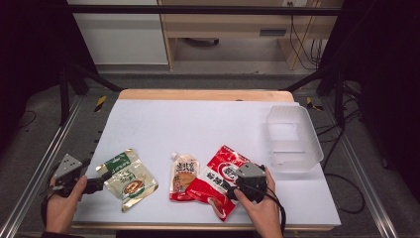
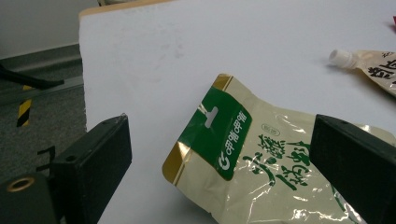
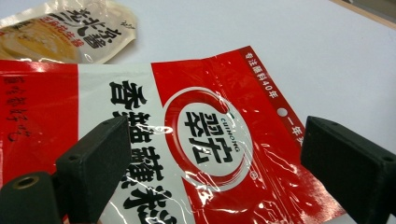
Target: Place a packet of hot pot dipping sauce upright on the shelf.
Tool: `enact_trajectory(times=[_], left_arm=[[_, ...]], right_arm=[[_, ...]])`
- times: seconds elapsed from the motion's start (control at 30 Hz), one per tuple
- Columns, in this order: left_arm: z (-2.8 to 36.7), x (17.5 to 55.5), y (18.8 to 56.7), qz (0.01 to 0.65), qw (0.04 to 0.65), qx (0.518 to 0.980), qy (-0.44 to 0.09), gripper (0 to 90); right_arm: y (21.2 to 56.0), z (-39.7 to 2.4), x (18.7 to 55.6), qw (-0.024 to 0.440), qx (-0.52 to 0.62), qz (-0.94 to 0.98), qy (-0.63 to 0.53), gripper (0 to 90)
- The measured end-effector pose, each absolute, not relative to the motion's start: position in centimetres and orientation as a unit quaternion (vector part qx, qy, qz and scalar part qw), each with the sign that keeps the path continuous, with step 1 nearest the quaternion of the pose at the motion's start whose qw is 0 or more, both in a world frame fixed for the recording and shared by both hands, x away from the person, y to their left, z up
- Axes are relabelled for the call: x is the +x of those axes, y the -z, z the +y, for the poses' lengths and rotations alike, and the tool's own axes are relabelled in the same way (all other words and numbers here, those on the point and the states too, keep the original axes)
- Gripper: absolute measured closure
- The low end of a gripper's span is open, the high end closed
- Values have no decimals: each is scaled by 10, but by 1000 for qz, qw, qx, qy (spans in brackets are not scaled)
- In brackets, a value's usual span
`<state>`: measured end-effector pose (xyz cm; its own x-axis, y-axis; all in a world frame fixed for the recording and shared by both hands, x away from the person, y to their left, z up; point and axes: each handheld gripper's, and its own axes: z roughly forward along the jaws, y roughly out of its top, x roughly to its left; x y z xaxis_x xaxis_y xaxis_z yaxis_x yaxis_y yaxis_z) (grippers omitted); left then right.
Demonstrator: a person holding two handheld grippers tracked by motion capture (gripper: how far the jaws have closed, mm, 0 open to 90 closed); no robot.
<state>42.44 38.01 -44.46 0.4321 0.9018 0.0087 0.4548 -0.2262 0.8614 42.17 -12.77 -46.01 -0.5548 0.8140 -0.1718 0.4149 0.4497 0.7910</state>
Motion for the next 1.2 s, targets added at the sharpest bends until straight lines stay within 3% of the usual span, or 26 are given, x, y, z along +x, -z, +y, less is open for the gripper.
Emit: enact_trajectory(times=[0.4, 0.57, 1.03, 1.2], left_arm=[[382, 428, 452, 476, 390, 745, -258, 59], [386, 430, 454, 486, 385, 742, -254, 73], [382, 437, 463, 496, 356, 761, -219, 190], [381, 440, 466, 491, 352, 772, -199, 316]], right_arm=[[463, -130, 422, 296, 377, 805, -350, 152], [464, -130, 423, 276, 378, 810, -354, 156], [462, -129, 422, 265, 375, 811, -363, 107], [463, -128, 423, 260, 367, 814, -368, 97]])
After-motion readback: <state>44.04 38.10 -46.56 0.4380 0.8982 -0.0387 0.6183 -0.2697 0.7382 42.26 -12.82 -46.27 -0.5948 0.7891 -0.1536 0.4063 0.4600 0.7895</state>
